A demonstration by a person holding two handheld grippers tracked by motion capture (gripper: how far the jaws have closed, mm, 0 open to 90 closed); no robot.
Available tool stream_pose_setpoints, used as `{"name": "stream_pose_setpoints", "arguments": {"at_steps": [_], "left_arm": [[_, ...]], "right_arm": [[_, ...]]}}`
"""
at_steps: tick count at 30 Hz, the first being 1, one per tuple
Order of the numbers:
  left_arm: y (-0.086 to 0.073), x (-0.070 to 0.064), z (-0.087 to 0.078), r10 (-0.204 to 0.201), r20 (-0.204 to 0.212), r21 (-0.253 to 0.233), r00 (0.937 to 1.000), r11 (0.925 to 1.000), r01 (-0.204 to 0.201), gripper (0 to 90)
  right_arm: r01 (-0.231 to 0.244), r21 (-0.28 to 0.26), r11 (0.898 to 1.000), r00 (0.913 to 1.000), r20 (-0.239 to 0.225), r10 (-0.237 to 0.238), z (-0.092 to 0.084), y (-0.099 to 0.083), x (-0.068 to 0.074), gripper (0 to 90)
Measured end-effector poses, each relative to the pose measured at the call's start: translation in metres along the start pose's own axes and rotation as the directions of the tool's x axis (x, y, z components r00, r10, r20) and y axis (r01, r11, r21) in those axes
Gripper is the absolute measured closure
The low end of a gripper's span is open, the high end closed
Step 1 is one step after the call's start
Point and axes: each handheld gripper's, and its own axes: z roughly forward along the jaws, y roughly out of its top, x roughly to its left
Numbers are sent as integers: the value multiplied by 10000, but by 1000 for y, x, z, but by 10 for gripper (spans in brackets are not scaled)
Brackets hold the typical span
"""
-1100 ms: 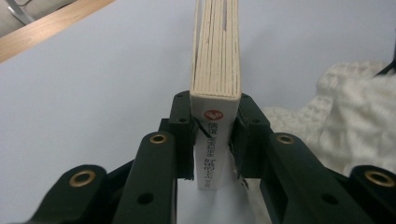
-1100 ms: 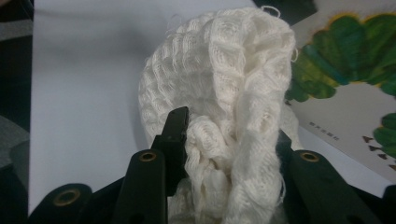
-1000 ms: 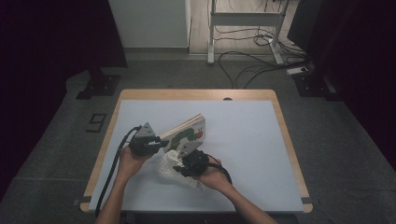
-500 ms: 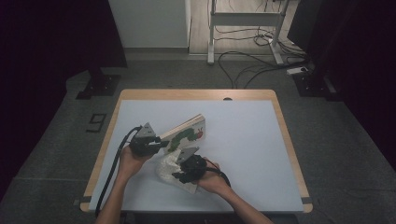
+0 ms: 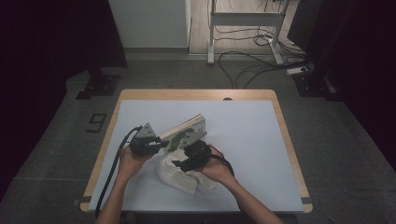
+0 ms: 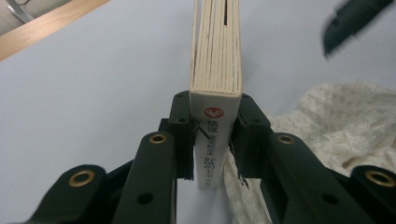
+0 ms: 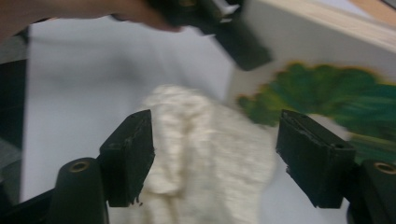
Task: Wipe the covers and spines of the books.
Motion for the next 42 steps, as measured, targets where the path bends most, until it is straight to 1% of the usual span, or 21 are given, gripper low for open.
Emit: {"name": "stream_pose_setpoints", "arguments": {"at_steps": [2, 3, 4, 5, 8, 10, 12, 16, 19, 21, 23, 25, 28, 32, 34, 36, 38, 41, 42], "left_arm": [[0, 0, 0, -50, 3, -26, 10000, 10000, 50, 721], [0, 0, 0, -42, 3, -25, 10000, 10000, 42, 721], [0, 0, 0, -21, -1, -24, 10000, 10000, 21, 721], [0, 0, 0, -18, -6, -23, 10000, 10000, 18, 721], [0, -1, 0, -2, 0, 6, 10000, 10000, 2, 721], [0, -1, 0, -36, -13, -11, 10000, 10000, 36, 722], [0, -1, 0, -20, -14, -6, 10000, 10000, 19, 722], [0, -1, 0, -30, -12, 4, 10000, 10000, 30, 722], [0, -2, 0, -29, 3, -2, 10000, 10000, 29, 723], [0, -2, 0, 9, 8, 9, 10000, 10000, -9, 724], [0, -2, 0, 29, 7, 14, 10000, 10000, -29, 725], [0, -3, 0, 21, 5, -4, 10000, 10000, -21, 726], [0, -3, 0, 37, 12, 1, 10000, 10000, -37, 726], [0, -3, 0, 43, 21, -4, 10000, 10000, -43, 728], [0, -3, 0, 65, 31, -3, 10000, 10000, -65, 729], [0, -3, 0, 112, 14, 26, 9999, 9999, -112, 730], [0, -2, 0, 65, -9, -2, 10000, 10000, -65, 730], [0, -1, 0, 21, 14, 5, 10000, 10000, -21, 729], [0, -1, 0, 28, 14, -2, 10000, 10000, -28, 728]], "right_arm": [[-179, 9, 9998, 9996, 196, 178, -1, -2, -10, 239], [-339, 10, 9994, 9990, 294, 339, -1, -3, -16, 237], [-550, -12, 9985, 9974, 455, 550, -2, -7, -23, 228], [-646, -29, 9979, 9966, 520, 646, -3, -9, -27, 224], [-1036, -190, 9944, 9904, 904, 1049, -8, -16, -44, 209], [-1183, -237, 9927, 9863, 1132, 1202, -11, -20, -53, 200], [-1333, -321, 9906, 9801, 1441, 1365, -15, -23, -63, 187], [-1563, -339, 9871, 9714, 1758, 1598, -17, -26, -79, 153], [-1627, -335, 9861, 9672, 1924, 1661, -16, -27, -88, 145], [-1718, -390, 9844, 9658, 1905, 1761, -15, -27, -93, 141], [-1698, -412, 9846, 9657, 1925, 1745, -12, -26, -98, 139], [-1696, -436, 9845, 9670, 1853, 1748, -8, -25, -103, 136], [-1705, -612, 9834, 9690, 1706, 1787, -3, -23, -109, 134], [-1647, -845, 9827, 9742, 1418, 1755, 3, -21, -116, 136], [-1705, -1011, 9802, 9769, 1124, 1816, 5, -21, -118, 135], [-1803, -1199, 9763, 9755, 1051, 1931, 6, -22, -118, 139], [-1911, -1295, 9730, 9739, 987, 2044, 5, -23, -118, 148], [-1923, -1186, 9741, 9734, 1029, 2047, 2, -24, -116, 155], [-1867, -1111, 9761, 9741, 1080, 1986, 1, -25, -115, 155]]}}
